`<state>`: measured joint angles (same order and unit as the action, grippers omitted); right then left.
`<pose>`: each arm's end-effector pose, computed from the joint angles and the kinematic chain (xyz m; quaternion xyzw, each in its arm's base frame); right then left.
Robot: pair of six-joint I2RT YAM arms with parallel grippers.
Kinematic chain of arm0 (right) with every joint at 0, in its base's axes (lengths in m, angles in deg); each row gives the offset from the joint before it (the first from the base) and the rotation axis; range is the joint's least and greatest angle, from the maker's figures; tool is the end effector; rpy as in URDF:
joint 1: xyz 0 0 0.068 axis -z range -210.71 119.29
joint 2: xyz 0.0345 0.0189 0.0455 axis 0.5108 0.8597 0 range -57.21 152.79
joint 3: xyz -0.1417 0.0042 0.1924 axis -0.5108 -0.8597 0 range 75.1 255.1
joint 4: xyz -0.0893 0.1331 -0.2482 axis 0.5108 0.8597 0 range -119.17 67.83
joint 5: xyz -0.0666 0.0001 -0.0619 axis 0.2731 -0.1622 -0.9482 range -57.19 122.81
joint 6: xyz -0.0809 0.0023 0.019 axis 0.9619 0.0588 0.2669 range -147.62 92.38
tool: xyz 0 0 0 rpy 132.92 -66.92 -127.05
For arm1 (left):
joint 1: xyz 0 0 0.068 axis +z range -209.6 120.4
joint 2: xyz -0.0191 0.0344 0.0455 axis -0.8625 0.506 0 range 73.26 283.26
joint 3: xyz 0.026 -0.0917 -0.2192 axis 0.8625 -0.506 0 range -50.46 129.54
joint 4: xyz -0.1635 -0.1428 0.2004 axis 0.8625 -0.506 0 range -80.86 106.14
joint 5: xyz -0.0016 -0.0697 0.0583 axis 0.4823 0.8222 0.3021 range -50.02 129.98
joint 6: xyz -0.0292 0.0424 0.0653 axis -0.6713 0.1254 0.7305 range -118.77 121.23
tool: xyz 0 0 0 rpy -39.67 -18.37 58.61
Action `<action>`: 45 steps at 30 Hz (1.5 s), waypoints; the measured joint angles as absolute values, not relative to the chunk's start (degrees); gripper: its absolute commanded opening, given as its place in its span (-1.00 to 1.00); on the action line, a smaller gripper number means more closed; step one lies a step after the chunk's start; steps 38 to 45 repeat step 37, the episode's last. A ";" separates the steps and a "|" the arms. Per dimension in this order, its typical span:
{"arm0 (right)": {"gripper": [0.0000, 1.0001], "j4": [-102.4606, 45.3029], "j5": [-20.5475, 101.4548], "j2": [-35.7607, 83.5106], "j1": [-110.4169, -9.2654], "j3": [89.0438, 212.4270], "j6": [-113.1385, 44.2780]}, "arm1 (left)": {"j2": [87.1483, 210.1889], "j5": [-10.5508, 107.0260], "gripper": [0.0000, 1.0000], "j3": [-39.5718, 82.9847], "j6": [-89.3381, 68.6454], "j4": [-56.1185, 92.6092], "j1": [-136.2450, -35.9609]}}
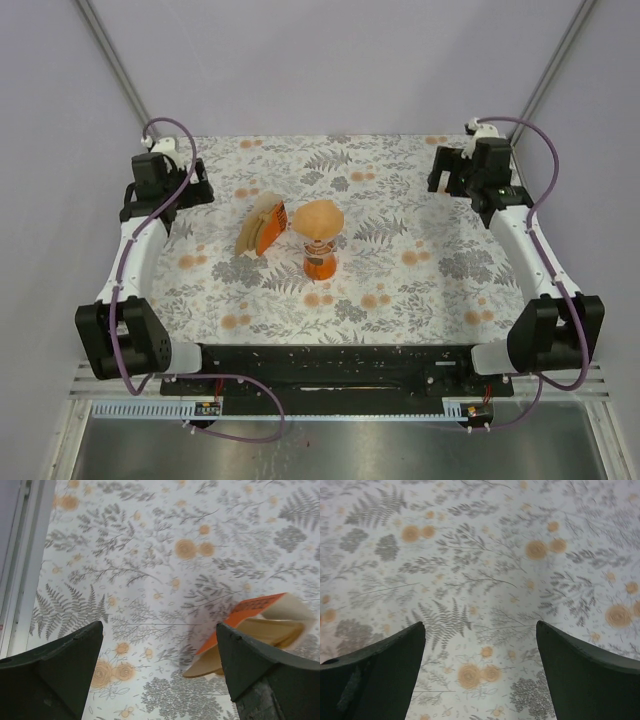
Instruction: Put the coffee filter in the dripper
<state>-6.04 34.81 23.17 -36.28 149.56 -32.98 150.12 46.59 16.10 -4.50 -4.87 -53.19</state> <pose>0.3934 0.0408 0.2987 -0.0104 0.8617 0.0632 0.5033 0.3786 0.0340 0.2693 -0.0639 0.8683 -0.0474 0.4896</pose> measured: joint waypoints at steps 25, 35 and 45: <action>0.99 -52.35 26.66 27.98 -27.99 109.43 -36.13 | 152.37 47.55 0.98 -12.70 -6.45 24.74 -44.64; 0.99 -70.12 25.61 26.52 -27.97 99.40 -33.16 | 152.64 49.30 0.98 -13.62 -8.94 28.92 -44.64; 0.99 -78.60 24.04 27.46 -27.97 95.35 -33.20 | 152.99 49.91 0.98 -13.64 -9.20 29.55 -44.64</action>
